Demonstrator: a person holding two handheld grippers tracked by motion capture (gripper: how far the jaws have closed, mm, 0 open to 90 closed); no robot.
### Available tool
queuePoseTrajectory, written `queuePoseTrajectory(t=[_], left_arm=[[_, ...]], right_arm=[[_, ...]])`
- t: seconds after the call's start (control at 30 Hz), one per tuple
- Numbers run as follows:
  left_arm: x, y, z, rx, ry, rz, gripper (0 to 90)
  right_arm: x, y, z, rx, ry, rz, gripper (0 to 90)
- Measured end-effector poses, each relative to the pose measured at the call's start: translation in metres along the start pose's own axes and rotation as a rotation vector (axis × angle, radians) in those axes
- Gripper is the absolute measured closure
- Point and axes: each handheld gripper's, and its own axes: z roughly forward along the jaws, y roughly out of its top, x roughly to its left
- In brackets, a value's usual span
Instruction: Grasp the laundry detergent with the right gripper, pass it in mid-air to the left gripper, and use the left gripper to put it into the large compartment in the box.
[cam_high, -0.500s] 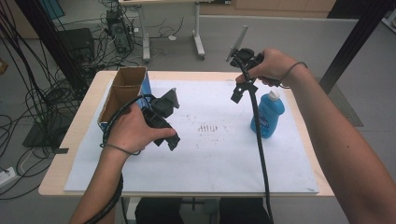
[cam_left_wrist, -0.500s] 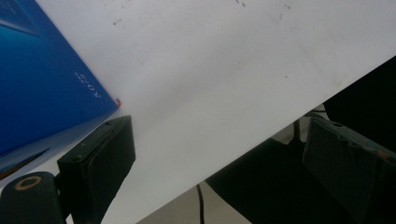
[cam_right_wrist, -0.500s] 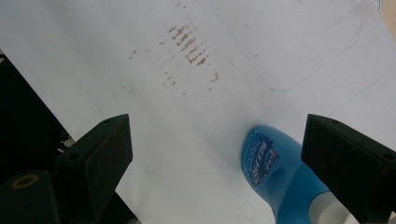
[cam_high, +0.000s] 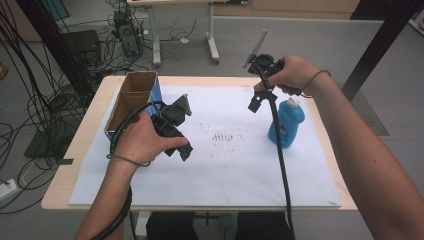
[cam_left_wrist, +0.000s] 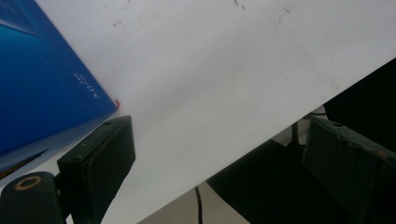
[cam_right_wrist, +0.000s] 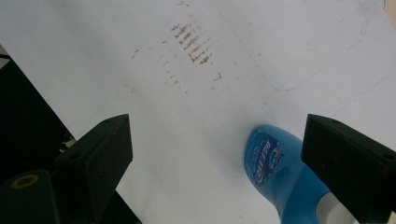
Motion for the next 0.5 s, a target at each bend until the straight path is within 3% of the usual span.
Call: queuePoseTrajectory(t=[0.5], left_arm=[[-0.001,-0.003,0.009,-0.008,-0.031,-0.002,9.4]], right_arm=[[0.004,-0.02,0.014,-0.009,0.017,0.007,9.0]])
